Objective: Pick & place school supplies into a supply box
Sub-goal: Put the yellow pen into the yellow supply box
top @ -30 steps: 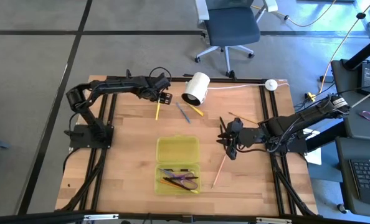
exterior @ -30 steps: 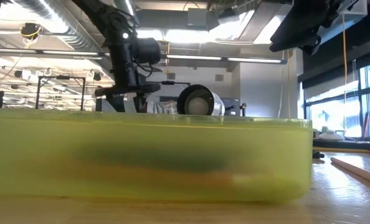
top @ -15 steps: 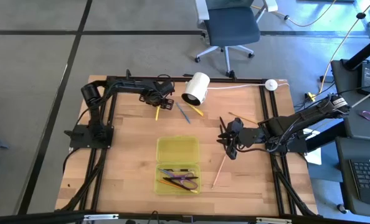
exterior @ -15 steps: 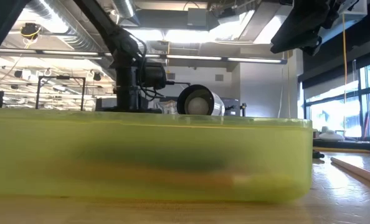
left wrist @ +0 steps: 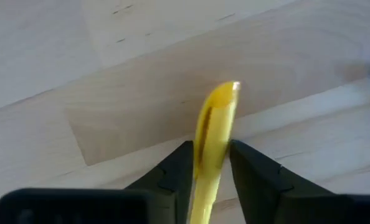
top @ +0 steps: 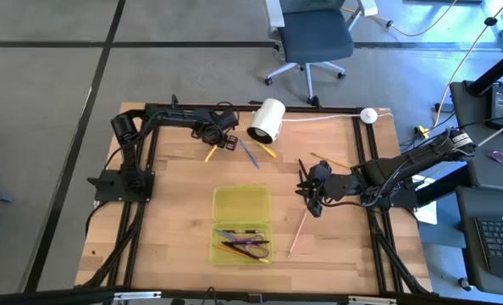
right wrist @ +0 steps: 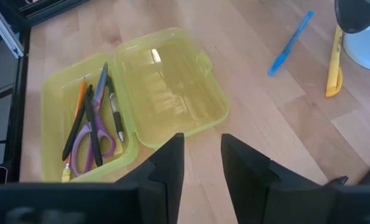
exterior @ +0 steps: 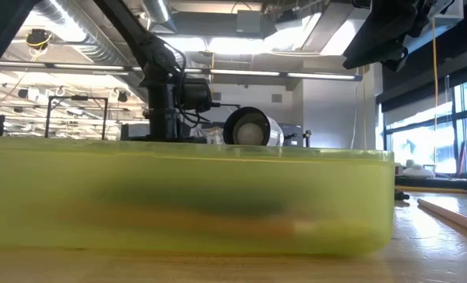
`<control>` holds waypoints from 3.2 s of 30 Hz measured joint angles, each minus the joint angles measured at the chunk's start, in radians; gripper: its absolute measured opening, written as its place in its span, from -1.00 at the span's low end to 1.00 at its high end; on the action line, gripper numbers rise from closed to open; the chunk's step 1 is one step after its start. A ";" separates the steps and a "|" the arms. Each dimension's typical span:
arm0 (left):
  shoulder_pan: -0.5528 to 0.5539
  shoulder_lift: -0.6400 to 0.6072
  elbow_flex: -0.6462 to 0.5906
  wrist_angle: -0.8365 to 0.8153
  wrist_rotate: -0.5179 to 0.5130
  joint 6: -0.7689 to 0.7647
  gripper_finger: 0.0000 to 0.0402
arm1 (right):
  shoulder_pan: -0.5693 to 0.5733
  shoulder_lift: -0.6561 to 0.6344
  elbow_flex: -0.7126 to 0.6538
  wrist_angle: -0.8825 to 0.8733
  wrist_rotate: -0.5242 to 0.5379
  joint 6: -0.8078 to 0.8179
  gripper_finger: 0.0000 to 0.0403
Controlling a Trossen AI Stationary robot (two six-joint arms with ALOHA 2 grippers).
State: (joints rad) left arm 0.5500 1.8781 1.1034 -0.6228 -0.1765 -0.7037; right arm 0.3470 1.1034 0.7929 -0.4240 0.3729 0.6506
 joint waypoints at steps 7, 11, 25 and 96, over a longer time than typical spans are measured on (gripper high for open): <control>0.000 -0.003 0.005 -0.008 0.007 0.055 -0.69 | 0.000 0.000 0.000 -0.015 -0.008 0.000 -0.45; 0.001 -0.016 0.013 -0.034 0.003 0.099 -0.75 | 0.000 0.000 0.000 -0.031 -0.017 0.001 -0.45; -0.151 -0.320 0.012 -0.176 0.096 0.156 -0.76 | -0.001 0.000 0.000 -0.102 -0.081 0.004 -0.45; -0.911 0.058 0.204 0.200 0.150 0.053 -0.35 | -0.009 0.000 0.000 -0.213 -0.140 0.235 -0.45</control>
State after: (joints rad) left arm -0.3611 1.9364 1.3071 -0.4229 -0.0261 -0.6510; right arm 0.3378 1.1038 0.7929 -0.6368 0.2329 0.8854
